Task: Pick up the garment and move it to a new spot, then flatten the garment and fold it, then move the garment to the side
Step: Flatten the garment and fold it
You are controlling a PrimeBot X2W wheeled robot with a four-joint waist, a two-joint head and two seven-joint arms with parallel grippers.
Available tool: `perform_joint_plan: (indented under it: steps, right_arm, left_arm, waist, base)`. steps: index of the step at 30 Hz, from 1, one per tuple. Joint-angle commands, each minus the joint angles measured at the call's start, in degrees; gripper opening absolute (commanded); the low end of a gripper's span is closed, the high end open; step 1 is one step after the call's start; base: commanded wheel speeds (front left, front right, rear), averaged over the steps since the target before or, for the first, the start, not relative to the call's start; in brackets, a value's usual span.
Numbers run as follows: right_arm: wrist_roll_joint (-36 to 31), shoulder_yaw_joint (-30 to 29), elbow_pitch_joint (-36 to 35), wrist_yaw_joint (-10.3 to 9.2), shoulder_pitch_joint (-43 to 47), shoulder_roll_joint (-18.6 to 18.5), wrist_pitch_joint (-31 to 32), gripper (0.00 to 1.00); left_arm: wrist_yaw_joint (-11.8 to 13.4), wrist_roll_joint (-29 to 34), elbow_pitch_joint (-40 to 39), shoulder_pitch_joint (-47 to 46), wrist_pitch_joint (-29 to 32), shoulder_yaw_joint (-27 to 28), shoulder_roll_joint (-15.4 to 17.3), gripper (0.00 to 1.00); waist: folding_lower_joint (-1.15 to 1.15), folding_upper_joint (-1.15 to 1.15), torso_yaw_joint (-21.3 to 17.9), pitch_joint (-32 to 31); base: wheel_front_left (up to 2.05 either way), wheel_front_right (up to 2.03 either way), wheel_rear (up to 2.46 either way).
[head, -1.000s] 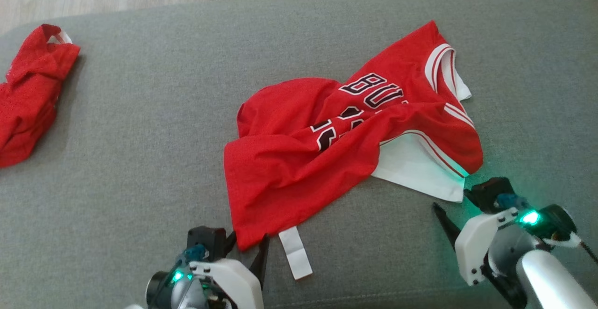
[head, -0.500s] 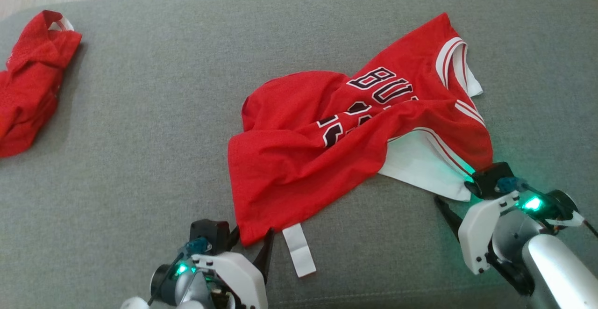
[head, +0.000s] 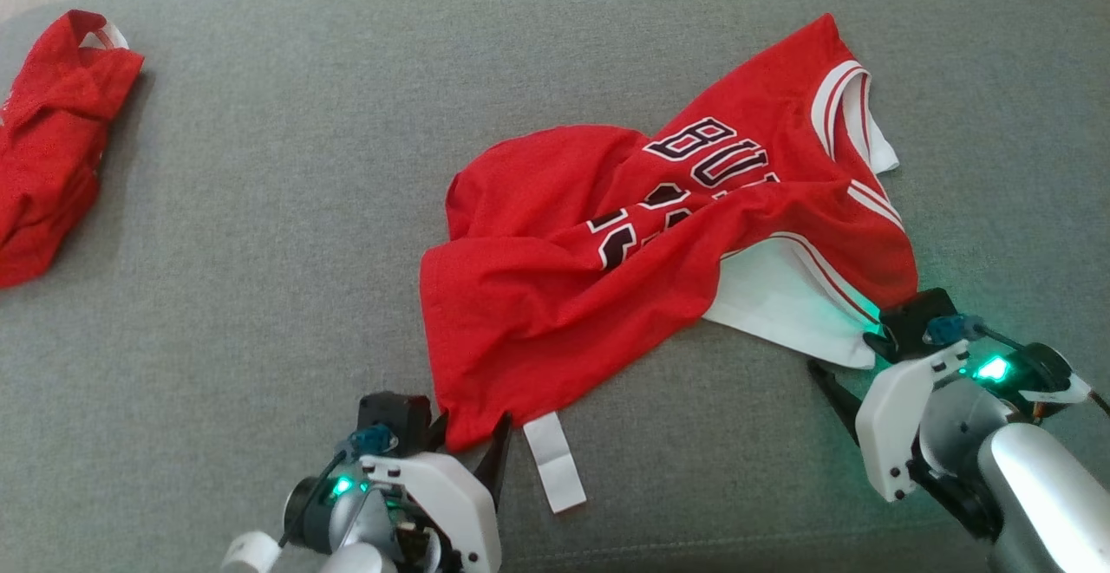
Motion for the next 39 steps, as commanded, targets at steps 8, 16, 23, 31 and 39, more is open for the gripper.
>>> perform_joint_plan:
  steps: [8, 16, 23, 31, 39]
  right_arm:
    - [1.8, 2.3, -0.8, 0.39, 0.5, -2.8, 2.7, 1.00]
    - [4.0, 1.0, 1.1, 0.39, 1.3, -1.9, 4.3, 0.00]
    - [2.4, -4.0, 2.2, 0.39, -0.1, 0.4, -1.6, 0.00]
    - [4.8, -12.8, -6.0, 0.39, 1.3, 4.3, -8.1, 0.00]
    - [13.7, -23.6, -27.5, 0.39, 4.2, 5.8, -4.1, 0.00]
  left_arm:
    - [-0.6, -0.7, -0.5, -0.1, 3.9, 0.0, 0.9, 0.60]
    - [-1.0, -1.5, -1.9, 0.7, 5.5, -0.7, 1.7, 0.00]
    - [-0.8, -3.4, -4.8, 0.7, 4.3, 0.9, 1.7, 0.00]
    - [-0.7, -8.9, -17.2, 2.2, 2.8, 5.2, 1.7, 0.00]
    - [-0.3, -12.4, -35.9, 3.7, 4.8, 9.7, 4.6, 0.00]
  waist:
    - [0.00, 0.00, -0.1, -0.3]
    - [0.00, 0.00, -0.1, -1.0]
    - [0.00, 0.00, -0.1, -1.4]
    - [0.00, 0.00, -0.6, -3.9]
    - [0.00, 0.00, -2.2, -6.6]
  base:
    - [0.00, 0.00, 0.00]
    - [0.00, 0.00, 0.00]
    - [0.00, 0.00, 0.00]
    - [0.00, 0.00, 0.00]
    - [0.00, 0.00, 0.00]
